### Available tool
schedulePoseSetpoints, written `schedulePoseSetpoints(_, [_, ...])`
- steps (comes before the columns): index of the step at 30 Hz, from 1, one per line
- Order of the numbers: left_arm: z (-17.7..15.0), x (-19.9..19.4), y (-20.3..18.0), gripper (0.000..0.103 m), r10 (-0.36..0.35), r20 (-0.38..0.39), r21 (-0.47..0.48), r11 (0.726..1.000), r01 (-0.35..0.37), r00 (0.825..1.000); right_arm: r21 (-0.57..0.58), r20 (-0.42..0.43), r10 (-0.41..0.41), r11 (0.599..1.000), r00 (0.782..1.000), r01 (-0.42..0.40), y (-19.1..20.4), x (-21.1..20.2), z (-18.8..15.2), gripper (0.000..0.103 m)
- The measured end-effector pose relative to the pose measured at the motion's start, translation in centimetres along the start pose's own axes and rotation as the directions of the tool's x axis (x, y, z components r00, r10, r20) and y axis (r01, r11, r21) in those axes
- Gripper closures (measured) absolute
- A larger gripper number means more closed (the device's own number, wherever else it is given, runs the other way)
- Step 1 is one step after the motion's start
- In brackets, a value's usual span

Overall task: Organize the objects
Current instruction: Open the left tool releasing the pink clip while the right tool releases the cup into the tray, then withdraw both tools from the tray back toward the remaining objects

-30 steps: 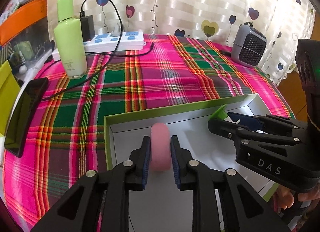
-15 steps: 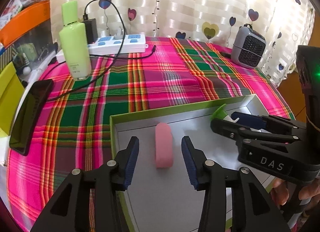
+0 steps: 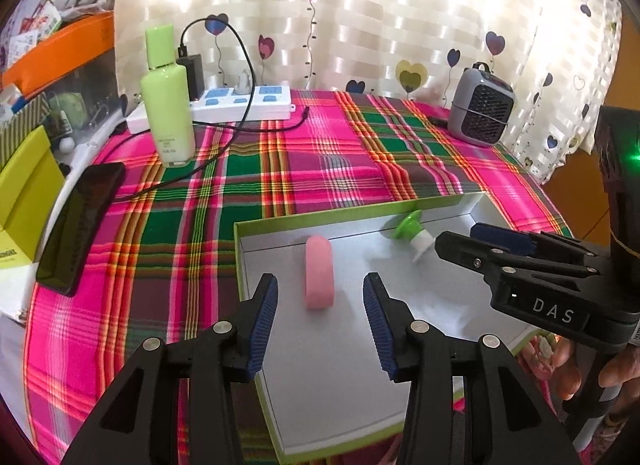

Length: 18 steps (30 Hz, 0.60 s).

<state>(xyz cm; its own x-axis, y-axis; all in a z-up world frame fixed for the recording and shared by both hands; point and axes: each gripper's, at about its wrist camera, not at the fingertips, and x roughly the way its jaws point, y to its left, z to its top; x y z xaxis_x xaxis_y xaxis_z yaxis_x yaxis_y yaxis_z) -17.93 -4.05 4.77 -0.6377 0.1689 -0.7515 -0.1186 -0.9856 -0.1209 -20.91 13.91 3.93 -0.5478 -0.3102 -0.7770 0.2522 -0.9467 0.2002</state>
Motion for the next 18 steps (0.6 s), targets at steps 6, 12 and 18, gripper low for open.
schedulePoseSetpoints(6, [-1.1, -1.7, -0.5, 0.06, -0.003, 0.015, 0.01, 1.0, 0.003, 1.0, 0.001, 0.018, -0.016, 1.0, 1.0, 0.016, -0.1, -1.8, -1.3, 0.054])
schedulePoseSetpoints(12, [-2.5, -3.5, -0.7, 0.06, -0.01, 0.032, 0.012, 1.0, 0.01, 0.999, -0.012, 0.063, -0.024, 1.0, 0.998, 0.024, -0.2, -4.5, -2.6, 0.054])
schedulePoseSetpoints(18, [-4.1, -4.7, -0.5, 0.06, -0.02, 0.029, 0.009, 1.0, 0.02, 0.999, -0.022, 0.091, -0.044, 0.999, 0.995, 0.047, -0.6, -6.6, -4.3, 0.054])
